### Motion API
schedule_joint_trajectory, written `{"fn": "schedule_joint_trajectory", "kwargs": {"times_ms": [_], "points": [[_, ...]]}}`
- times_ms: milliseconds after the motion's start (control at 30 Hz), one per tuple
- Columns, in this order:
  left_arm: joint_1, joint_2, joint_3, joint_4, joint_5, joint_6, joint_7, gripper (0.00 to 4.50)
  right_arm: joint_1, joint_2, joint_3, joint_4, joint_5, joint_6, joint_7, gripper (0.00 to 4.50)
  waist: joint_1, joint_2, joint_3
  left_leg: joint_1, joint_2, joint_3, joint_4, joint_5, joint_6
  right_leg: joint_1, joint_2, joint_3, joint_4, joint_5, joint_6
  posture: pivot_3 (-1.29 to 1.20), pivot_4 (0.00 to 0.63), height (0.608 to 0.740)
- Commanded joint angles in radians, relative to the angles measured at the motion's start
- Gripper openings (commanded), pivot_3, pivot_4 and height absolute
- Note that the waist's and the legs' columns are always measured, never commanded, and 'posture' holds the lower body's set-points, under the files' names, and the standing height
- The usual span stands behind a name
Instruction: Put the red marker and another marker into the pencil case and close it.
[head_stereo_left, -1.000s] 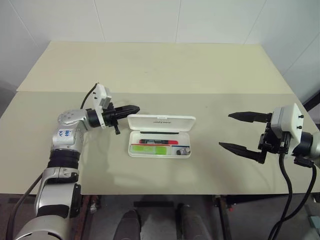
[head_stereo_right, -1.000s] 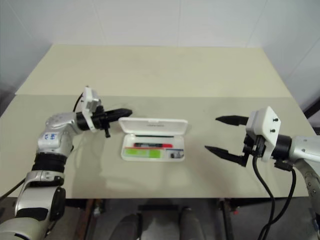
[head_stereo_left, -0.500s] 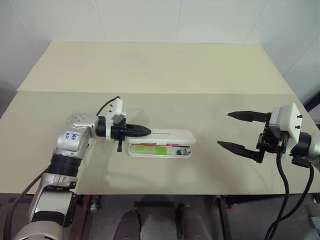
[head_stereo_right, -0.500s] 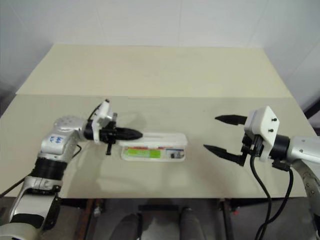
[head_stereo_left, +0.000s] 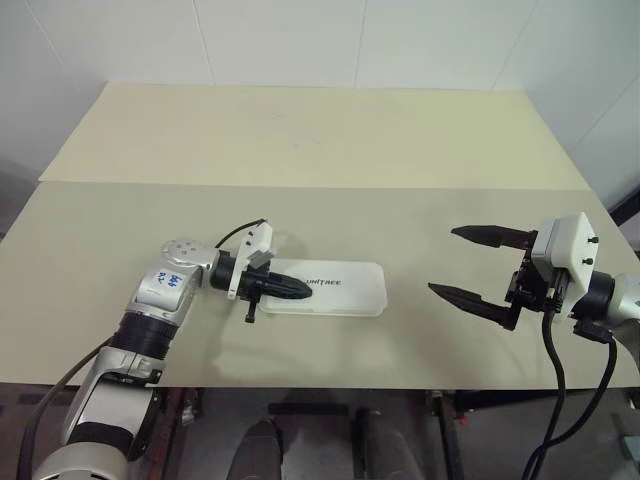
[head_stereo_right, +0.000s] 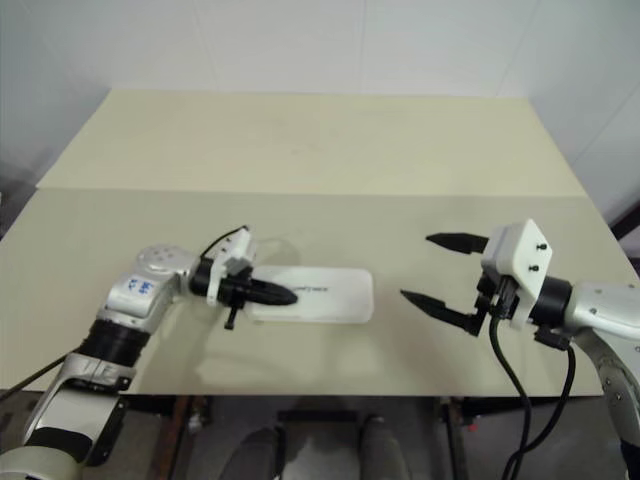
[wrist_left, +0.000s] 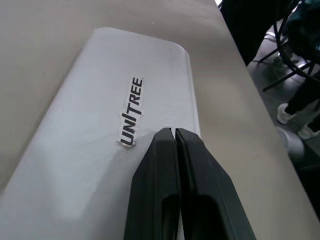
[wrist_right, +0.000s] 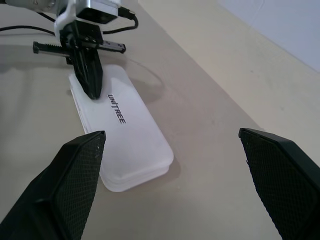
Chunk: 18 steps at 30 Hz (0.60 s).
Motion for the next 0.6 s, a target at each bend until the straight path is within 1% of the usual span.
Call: {"fn": "schedule_joint_trajectory", "kwargs": {"times_ms": [33, 267, 367, 467, 600], "points": [[0.0, -0.01, -0.024, 0.037, 0.046, -0.007, 0.029, 0.05, 0.012, 0.011, -0.028, -0.042, 0.022, -0.001, -0.022, 4.5, 0.0, 0.0, 0.0, 0.0, 0.0, 0.0, 0.001, 0.0, 0.0, 0.0, 0.0, 0.0, 0.0, -0.002, -0.003, 0.0, 0.15, 0.74], [0.003, 0.002, -0.08, 0.033, 0.122, -0.053, 0.024, 0.05, 0.012, 0.014, -0.026, -0.051, 0.028, -0.005, -0.044, 4.5, -0.001, 0.0, 0.0, 0.002, 0.0, 0.0, 0.003, 0.001, 0.001, 0.003, 0.0, 0.001, -0.001, -0.002, -0.006, 0.0, 0.15, 0.74], [0.013, -0.01, -0.066, 0.015, 0.107, -0.039, 0.041, 0.05, 0.001, 0.015, -0.014, -0.048, 0.029, -0.006, -0.05, 4.5, -0.003, 0.001, -0.001, 0.005, 0.0, 0.0, 0.003, 0.001, 0.002, 0.008, 0.0, 0.001, -0.002, -0.002, -0.006, 0.0, 0.15, 0.74], [0.024, -0.033, -0.007, -0.01, 0.048, -0.001, 0.072, 0.05, -0.01, 0.02, 0.002, -0.038, 0.026, -0.009, -0.049, 4.5, -0.003, 0.002, -0.001, 0.007, 0.0, 0.0, 0.003, 0.001, 0.002, 0.011, 0.0, 0.001, -0.005, -0.002, -0.006, 0.0, 0.15, 0.74], [0.018, -0.063, 0.135, -0.076, -0.108, 0.122, 0.105, 0.05, -0.028, 0.028, 0.022, -0.013, 0.018, -0.018, -0.035, 4.5, -0.003, 0.001, -0.001, 0.007, 0.0, 0.0, 0.002, 0.001, 0.002, 0.011, 0.0, 0.0, -0.005, -0.002, -0.006, 0.0, 0.15, 0.74]]}}
